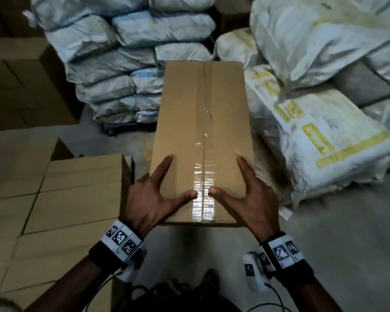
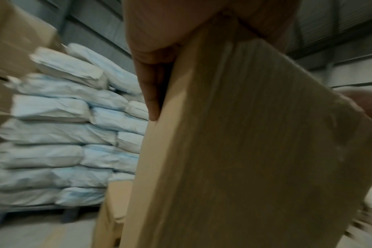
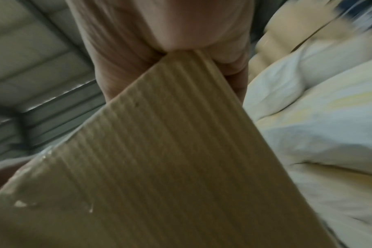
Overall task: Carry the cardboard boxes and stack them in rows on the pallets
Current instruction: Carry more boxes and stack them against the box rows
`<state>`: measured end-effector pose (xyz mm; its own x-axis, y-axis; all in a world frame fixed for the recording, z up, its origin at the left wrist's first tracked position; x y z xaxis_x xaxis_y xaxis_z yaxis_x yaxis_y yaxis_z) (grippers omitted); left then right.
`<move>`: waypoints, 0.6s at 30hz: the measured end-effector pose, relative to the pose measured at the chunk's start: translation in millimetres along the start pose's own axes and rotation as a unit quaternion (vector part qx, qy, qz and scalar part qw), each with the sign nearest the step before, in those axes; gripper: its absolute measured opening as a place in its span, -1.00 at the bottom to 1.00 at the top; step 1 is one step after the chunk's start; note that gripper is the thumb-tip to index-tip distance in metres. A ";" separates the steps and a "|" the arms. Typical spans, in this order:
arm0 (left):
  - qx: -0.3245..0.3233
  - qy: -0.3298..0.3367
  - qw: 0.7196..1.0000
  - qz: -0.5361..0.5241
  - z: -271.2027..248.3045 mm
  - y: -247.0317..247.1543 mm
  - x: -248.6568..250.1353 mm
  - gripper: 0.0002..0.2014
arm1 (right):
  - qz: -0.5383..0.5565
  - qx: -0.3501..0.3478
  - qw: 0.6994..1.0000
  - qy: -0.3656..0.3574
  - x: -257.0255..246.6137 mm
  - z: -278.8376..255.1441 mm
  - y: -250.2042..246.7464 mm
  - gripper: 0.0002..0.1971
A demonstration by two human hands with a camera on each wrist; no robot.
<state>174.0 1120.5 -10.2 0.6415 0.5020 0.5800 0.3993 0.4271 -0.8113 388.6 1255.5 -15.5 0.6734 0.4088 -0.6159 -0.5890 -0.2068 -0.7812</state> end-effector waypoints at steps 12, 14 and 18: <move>0.058 -0.119 0.991 0.021 202.0 50.0 -42.3 0.12 | 0.002 -0.112 0.988 -0.104 -25.7 264.5 78.8 0.08; 0.067 -0.143 0.987 0.027 244.3 56.8 -60.8 0.15 | -0.003 -0.125 0.986 -0.114 -37.1 311.3 101.6 0.09; 0.085 -0.180 0.980 0.025 335.5 56.9 -105.4 0.17 | -0.007 -0.170 0.975 -0.140 -77.2 408.6 162.3 0.06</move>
<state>-90.6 1344.1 -92.9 0.3738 0.7449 0.5527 0.2380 0.4989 -0.8333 58.5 1553.5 -53.3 0.5032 0.6312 -0.5902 -0.3661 -0.4630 -0.8072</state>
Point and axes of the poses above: each hand's wrist, its own z-axis towards the middle knuckle, its own y-axis out of the palm, x = y × z, the point moved 5 cm from there along z, towards the middle knuckle, and after that the axes turned 3 degrees about -y, right-handed, at the moved point
